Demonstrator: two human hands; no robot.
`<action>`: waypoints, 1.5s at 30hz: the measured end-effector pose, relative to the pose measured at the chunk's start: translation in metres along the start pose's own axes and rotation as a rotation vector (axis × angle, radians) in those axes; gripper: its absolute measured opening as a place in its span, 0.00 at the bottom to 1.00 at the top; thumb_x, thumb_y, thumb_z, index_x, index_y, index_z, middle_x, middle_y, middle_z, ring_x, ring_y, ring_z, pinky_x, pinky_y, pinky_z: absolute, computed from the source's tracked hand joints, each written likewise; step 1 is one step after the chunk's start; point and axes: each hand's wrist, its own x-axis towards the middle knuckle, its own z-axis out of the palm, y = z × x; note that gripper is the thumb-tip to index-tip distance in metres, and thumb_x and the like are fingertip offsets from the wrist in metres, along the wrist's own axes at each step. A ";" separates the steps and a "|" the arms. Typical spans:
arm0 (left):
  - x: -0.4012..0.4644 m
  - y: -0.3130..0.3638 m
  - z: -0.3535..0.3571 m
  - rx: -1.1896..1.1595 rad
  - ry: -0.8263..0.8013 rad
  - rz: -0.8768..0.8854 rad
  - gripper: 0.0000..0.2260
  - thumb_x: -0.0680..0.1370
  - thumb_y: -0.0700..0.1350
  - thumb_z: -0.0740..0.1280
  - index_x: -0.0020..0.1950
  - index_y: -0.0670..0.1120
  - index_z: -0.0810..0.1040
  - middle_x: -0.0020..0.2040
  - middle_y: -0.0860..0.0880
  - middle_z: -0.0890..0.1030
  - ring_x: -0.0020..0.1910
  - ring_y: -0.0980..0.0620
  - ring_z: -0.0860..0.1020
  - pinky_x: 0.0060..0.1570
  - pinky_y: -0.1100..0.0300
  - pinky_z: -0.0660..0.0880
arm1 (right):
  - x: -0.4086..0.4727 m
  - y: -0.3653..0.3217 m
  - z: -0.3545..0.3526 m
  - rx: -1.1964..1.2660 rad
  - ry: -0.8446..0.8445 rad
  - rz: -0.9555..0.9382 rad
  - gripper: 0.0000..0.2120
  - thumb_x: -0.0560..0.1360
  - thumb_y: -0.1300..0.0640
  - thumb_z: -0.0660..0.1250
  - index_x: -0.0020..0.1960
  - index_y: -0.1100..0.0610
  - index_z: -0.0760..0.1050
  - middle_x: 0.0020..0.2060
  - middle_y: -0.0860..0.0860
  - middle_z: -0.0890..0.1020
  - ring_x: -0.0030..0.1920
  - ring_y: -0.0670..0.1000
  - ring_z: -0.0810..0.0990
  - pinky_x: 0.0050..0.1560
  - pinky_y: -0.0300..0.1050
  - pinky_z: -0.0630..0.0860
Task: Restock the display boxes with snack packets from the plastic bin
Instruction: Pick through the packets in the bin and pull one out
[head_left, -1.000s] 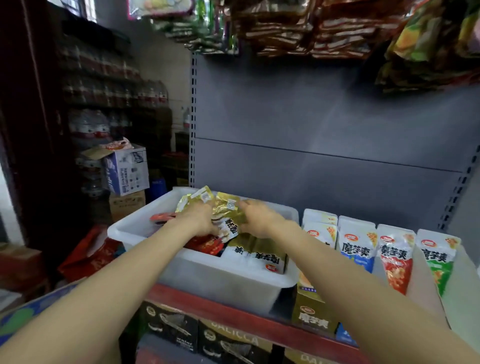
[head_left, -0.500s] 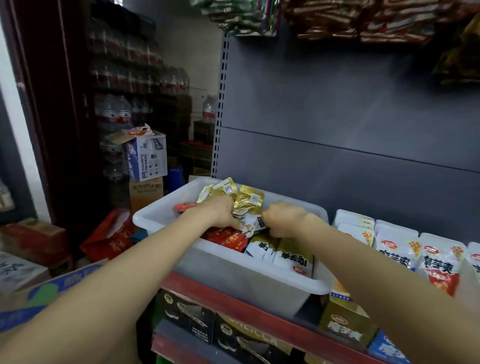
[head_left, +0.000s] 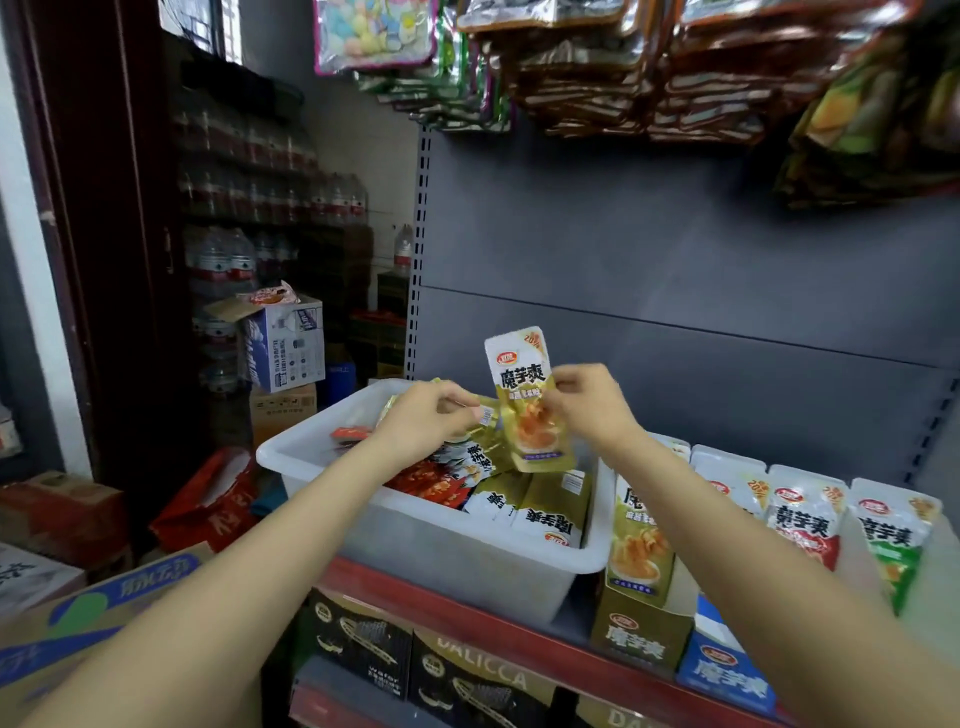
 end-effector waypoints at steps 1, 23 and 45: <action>-0.005 0.009 0.005 -0.055 -0.008 0.009 0.08 0.76 0.47 0.69 0.54 0.48 0.79 0.44 0.51 0.81 0.43 0.58 0.79 0.40 0.72 0.73 | -0.008 -0.003 -0.003 0.175 -0.004 0.045 0.07 0.72 0.68 0.63 0.41 0.64 0.80 0.37 0.57 0.83 0.38 0.55 0.81 0.38 0.45 0.78; -0.014 0.102 0.130 -0.076 0.011 0.162 0.08 0.76 0.37 0.68 0.50 0.49 0.74 0.40 0.51 0.81 0.40 0.50 0.81 0.43 0.53 0.80 | -0.095 0.070 -0.090 0.325 0.292 0.034 0.16 0.74 0.68 0.66 0.57 0.53 0.71 0.41 0.51 0.82 0.43 0.50 0.82 0.42 0.45 0.81; 0.000 0.067 0.138 0.168 -0.061 0.134 0.08 0.73 0.36 0.70 0.47 0.47 0.77 0.38 0.51 0.79 0.42 0.53 0.78 0.44 0.60 0.74 | -0.079 0.098 -0.072 -0.027 0.170 0.019 0.06 0.75 0.64 0.66 0.43 0.56 0.71 0.37 0.49 0.77 0.38 0.48 0.76 0.40 0.40 0.75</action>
